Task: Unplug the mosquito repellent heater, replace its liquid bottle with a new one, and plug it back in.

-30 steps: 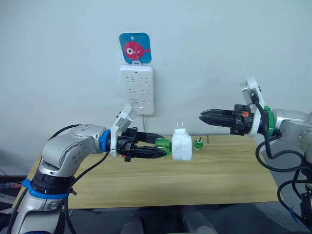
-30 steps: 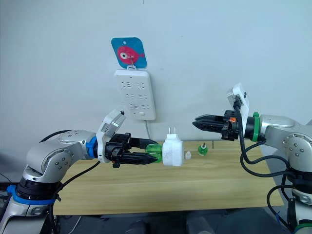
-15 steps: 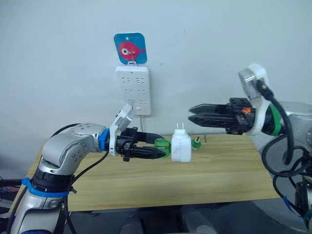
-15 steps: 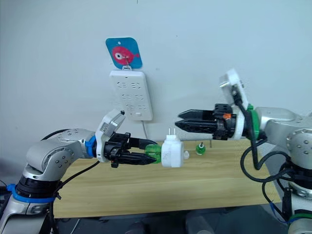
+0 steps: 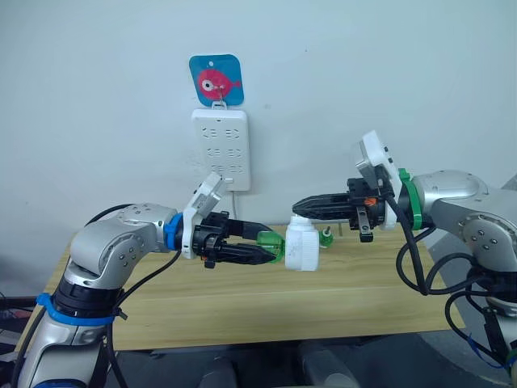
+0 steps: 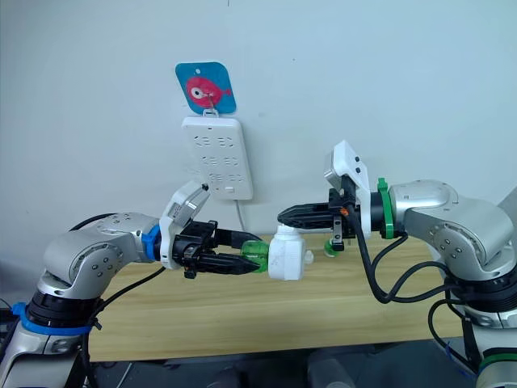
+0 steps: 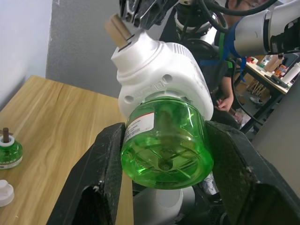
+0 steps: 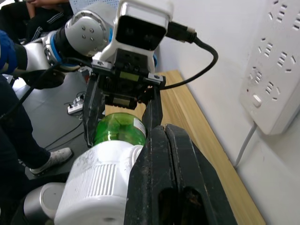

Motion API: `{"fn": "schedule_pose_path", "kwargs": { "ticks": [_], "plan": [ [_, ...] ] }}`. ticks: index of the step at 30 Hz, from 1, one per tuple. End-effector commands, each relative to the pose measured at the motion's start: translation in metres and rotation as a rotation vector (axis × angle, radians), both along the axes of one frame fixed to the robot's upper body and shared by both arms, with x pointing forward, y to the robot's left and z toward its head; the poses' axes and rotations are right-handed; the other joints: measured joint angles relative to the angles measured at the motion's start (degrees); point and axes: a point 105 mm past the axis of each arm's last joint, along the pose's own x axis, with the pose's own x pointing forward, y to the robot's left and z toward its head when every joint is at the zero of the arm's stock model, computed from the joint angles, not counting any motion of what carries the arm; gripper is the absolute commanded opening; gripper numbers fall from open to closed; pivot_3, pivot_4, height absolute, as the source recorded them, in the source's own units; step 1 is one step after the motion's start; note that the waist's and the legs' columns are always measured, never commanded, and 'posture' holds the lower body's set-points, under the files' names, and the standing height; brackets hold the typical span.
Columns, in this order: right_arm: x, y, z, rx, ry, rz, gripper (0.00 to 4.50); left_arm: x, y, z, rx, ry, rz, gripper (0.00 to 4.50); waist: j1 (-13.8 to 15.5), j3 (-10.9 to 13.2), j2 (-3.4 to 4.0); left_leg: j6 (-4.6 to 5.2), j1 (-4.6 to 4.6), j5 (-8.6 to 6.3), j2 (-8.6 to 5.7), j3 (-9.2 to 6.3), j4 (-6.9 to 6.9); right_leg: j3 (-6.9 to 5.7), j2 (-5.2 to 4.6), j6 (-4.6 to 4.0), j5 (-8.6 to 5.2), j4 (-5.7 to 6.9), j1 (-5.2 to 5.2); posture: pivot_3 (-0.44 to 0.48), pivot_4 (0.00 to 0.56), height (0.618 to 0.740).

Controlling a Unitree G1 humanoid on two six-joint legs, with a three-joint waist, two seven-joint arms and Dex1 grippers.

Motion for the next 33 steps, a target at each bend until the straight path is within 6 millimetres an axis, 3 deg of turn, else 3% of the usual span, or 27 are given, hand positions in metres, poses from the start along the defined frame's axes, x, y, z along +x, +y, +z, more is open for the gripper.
{"fn": "schedule_pose_path", "kwargs": {
  "ticks": [1, 10, 17, 20, 25, 30, 31, 33],
  "plan": [
    [-0.003, 0.0, 0.0, -0.003, -0.021, 0.016, 0.0, -0.006, -0.002, 0.012, -0.03, -0.04, -0.033, 2.32, 0.0, 0.0, 0.0, 0.0, 0.0, 0.0, 0.0, -0.01, 0.0, 0.0, 0.0, 0.0, 0.0, 0.0, 0.0, -0.156, 0.053, 0.735],
    [0.002, -0.001, 0.002, 0.021, -0.027, -0.019, 0.0, -0.005, -0.002, 0.009, -0.023, -0.043, -0.028, 2.32, 0.0, 0.0, 0.0, 0.0, 0.0, 0.0, 0.0, -0.01, 0.01, -0.01, 0.0, 0.0, 0.0, 0.01, 0.0, -0.152, 0.054, 0.735],
    [0.002, -0.025, 0.033, 0.158, 0.076, -0.099, 0.0, 0.002, 0.0, 0.002, -0.009, -0.07, 0.029, 2.32, 0.1, 0.0, 0.0, 0.0, -0.01, 0.0, -0.01, -0.01, 0.01, 0.0, -0.01, 0.0, 0.0, 0.0, 0.02, -0.157, 0.057, 0.735],
    [-0.002, -0.037, 0.032, 0.159, 0.137, -0.142, 0.57, 0.003, 0.001, 0.0, -0.005, -0.084, 0.036, 2.32, 0.1, 0.0, 0.0, 0.0, 0.0, 0.0, -0.01, -0.02, 0.01, -0.01, -0.01, 0.0, 0.0, 0.0, 0.02, -0.163, 0.059, 0.735],
    [-0.014, -0.059, 0.003, 0.127, 0.328, -0.233, 2.38, 0.006, 0.001, 0.004, -0.019, -0.102, 0.04, 2.32, 0.2, 0.0, 0.0, 0.01, -0.02, -0.01, -0.02, 0.01, 0.0, 0.01, -0.01, 0.0, 0.0, -0.05, 0.04, -0.177, 0.063, 0.735],
    [-0.031, -0.057, -0.018, 0.155, 0.545, -0.227, 4.28, 0.005, -0.001, 0.007, -0.028, -0.112, 0.02, 2.32, -0.1, 0.0, 0.0, 0.02, 0.01, -0.01, -0.02, 0.11, 0.0, 0.12, 0.01, 0.0, 0.0, -0.01, 0.02, -0.179, 0.065, 0.735],
    [-0.033, -0.056, -0.019, 0.16, 0.579, -0.227, 4.5, 0.004, -0.001, 0.007, -0.027, -0.114, 0.017, 2.32, -0.2, 0.0, 0.0, 0.02, 0.02, -0.01, -0.02, 0.12, 0.0, 0.14, 0.01, 0.01, 0.0, -0.01, 0.02, -0.177, 0.065, 0.735],
    [-0.036, -0.052, -0.02, 0.177, 0.644, -0.215, 4.5, 0.003, -0.001, 0.007, -0.027, -0.116, 0.012, 2.32, -0.3, 0.0, 0.0, 0.03, 0.04, 0.0, -0.03, 0.18, 0.0, 0.2, 0.02, 0.02, 0.0, -0.01, 0.02, -0.174, 0.067, 0.735]
  ]
}}
